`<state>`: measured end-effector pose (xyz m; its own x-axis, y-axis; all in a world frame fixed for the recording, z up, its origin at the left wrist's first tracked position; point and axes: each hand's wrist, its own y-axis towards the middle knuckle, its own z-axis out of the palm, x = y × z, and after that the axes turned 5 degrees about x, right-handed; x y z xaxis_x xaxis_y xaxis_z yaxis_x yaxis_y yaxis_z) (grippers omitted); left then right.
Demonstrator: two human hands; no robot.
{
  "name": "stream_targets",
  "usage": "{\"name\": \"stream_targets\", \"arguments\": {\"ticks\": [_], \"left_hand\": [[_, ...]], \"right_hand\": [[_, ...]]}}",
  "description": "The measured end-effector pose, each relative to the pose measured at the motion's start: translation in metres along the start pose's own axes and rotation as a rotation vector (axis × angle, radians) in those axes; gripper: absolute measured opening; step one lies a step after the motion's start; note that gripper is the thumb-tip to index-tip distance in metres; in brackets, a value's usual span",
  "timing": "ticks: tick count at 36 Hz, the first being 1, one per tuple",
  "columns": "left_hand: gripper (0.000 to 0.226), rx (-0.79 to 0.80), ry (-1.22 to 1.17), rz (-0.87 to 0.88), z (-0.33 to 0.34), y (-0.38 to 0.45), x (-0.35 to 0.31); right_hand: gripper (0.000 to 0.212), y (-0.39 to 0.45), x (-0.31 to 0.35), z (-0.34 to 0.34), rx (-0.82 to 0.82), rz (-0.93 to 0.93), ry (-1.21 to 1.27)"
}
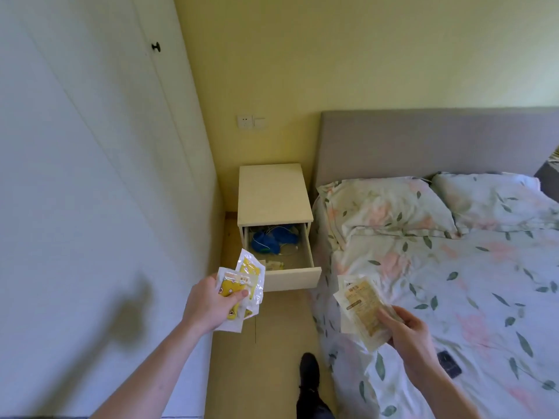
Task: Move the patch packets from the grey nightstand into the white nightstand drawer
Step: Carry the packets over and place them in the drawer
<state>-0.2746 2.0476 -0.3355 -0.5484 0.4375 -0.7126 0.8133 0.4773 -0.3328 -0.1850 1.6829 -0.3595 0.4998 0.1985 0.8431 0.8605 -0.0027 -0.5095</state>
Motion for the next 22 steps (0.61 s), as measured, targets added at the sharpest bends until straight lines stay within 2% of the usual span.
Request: {"name": "stream_targets", "arguments": {"ticks": [5, 8, 11, 17, 22], "left_hand": [[0.029, -0.031, -0.006, -0.047, 0.004, 0.07, -0.017], [0.027, -0.053, -0.006, -0.09, 0.005, 0.107, -0.025], [0.025, -0.074, -0.021, -0.12, 0.007, 0.134, -0.03], [0.025, -0.073, -0.041, -0.189, 0.007, 0.179, -0.031], [0.027, -0.029, -0.049, -0.226, 0.005, 0.223, -0.027]], "right_hand": [[0.019, 0.082, 0.027, 0.017, 0.022, 0.037, -0.03], [0.011, 0.131, 0.051, 0.038, 0.082, 0.046, -0.056], [0.012, 0.173, 0.072, 0.06, 0.154, 0.095, -0.073], [0.025, 0.246, 0.092, 0.103, 0.256, 0.207, -0.162], [0.031, 0.296, 0.1, 0.141, 0.268, 0.3, -0.191]]}}
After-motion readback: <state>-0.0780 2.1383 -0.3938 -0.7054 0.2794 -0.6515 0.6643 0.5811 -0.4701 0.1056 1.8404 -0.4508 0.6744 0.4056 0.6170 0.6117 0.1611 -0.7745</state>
